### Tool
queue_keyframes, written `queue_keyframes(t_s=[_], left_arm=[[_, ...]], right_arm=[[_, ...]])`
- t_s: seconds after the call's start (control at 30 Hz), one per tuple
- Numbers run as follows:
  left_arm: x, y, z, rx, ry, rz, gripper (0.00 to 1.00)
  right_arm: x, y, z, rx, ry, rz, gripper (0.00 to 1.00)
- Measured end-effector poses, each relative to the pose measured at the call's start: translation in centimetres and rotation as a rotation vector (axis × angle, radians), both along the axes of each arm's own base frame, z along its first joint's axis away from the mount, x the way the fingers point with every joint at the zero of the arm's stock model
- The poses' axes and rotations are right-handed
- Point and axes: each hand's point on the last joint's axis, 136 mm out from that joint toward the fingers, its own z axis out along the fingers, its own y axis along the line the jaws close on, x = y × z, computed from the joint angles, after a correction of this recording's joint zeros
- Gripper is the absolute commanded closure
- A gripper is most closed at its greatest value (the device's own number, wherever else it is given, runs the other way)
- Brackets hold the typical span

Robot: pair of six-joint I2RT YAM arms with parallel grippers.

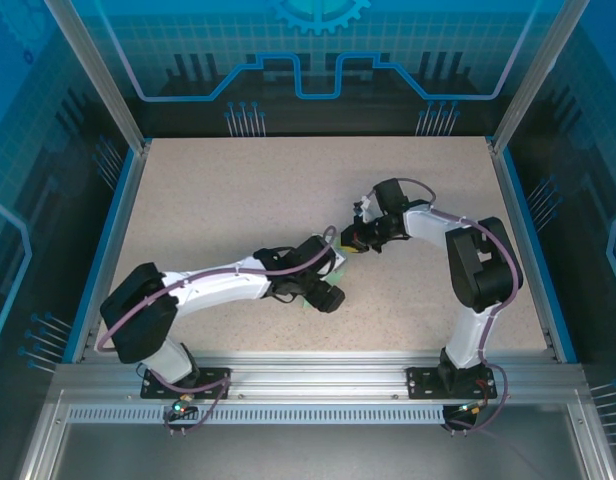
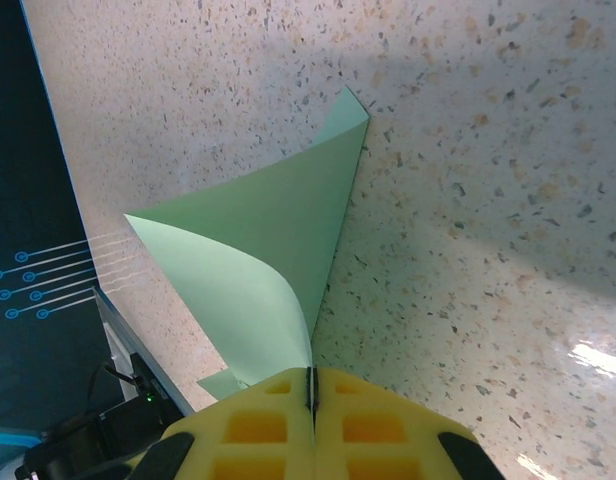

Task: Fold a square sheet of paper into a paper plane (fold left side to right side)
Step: Fold the wing for the fifth time at the center of the table.

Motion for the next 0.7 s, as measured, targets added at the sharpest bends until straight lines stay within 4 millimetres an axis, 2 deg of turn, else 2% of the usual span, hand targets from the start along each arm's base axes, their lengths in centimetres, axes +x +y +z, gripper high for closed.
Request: queue_keyframes(t_s=[0.23, 0.53, 0.7], left_arm=[[0.9, -0.6, -0.7, 0.094, -0.083, 0.001, 0.19], [1.5, 0.2, -3.3, 0.254, -0.163, 0.009, 0.2], [1.5, 0.5, -4.4, 0.339, -0.219, 0.0, 0.24]], right_arm=[[-0.3, 0.6, -0.6, -0.006, 0.036, 0.004, 1.0], [-0.4, 0.8, -0.9, -0.01, 0.054, 0.005, 1.0], [-0.4, 0.8, -1.0, -0.011, 0.057, 0.005, 1.0]])
